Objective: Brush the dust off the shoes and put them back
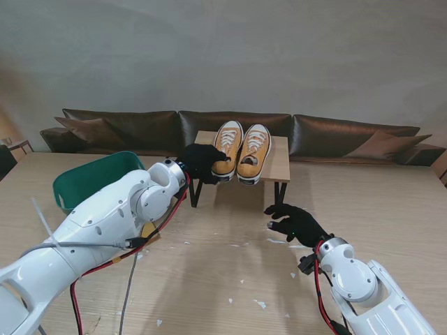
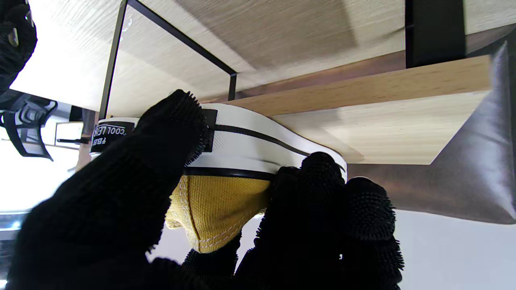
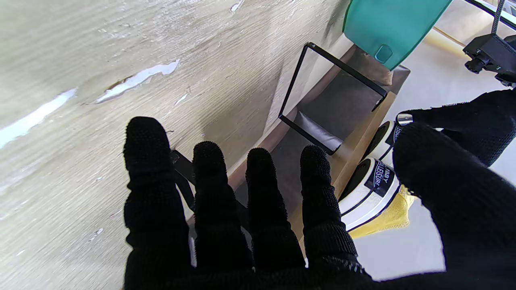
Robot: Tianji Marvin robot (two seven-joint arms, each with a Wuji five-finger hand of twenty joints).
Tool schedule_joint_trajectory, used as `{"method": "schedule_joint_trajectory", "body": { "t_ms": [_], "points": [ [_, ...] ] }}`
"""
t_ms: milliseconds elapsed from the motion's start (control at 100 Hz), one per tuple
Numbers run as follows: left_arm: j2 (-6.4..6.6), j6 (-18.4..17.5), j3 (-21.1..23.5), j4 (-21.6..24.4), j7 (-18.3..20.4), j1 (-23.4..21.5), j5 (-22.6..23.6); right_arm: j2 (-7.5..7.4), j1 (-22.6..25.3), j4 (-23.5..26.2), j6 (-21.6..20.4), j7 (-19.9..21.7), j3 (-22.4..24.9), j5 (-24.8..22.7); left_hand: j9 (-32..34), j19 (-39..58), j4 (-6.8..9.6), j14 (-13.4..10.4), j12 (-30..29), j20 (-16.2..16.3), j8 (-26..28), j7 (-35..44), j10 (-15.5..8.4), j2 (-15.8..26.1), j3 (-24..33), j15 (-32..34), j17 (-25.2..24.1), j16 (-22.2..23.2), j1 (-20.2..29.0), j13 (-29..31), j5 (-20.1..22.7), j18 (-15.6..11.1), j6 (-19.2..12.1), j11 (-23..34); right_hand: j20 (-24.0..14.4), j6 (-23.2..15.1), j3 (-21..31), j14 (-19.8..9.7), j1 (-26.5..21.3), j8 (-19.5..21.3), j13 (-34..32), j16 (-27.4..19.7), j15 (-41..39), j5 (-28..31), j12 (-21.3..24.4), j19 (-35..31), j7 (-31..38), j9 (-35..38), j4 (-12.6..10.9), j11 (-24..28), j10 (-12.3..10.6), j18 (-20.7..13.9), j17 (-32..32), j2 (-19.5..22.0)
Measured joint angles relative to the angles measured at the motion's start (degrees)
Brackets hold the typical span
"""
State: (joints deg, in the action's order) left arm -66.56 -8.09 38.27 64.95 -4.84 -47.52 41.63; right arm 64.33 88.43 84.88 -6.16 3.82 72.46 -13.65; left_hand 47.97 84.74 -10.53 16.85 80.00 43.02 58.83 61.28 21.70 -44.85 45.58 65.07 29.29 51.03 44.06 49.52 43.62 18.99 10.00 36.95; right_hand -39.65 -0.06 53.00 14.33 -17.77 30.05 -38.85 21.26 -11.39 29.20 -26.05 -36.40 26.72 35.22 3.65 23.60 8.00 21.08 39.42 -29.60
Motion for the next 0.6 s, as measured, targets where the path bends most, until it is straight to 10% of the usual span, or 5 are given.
{"method": "schedule_joint_trajectory", "body": {
  "t_ms": [600],
  "points": [
    [0.49, -1.8, 2.7, 0.5, -6.0, -2.9, 5.9, 0.01, -0.1, -0.3, 0.1, 0.2, -0.3, 0.5, 9.7, -0.7, -0.63, -0.2, -2.7, -3.9, 0.0, 0.0, -3.0, -2.4, -0.6, -3.3, 6.2, -1.6, 0.8, 5.7, 1.5, 0.9, 0.9, -4.0, 0.0, 0.6, 0.0, 0.0, 0.0, -0.1, -0.6, 0.0, -0.5, 0.0, 0.0, 0.0, 0.1, 0.8, 0.0, 0.1, 0.3, 0.0, 0.0, 1.4]
  ]
}}
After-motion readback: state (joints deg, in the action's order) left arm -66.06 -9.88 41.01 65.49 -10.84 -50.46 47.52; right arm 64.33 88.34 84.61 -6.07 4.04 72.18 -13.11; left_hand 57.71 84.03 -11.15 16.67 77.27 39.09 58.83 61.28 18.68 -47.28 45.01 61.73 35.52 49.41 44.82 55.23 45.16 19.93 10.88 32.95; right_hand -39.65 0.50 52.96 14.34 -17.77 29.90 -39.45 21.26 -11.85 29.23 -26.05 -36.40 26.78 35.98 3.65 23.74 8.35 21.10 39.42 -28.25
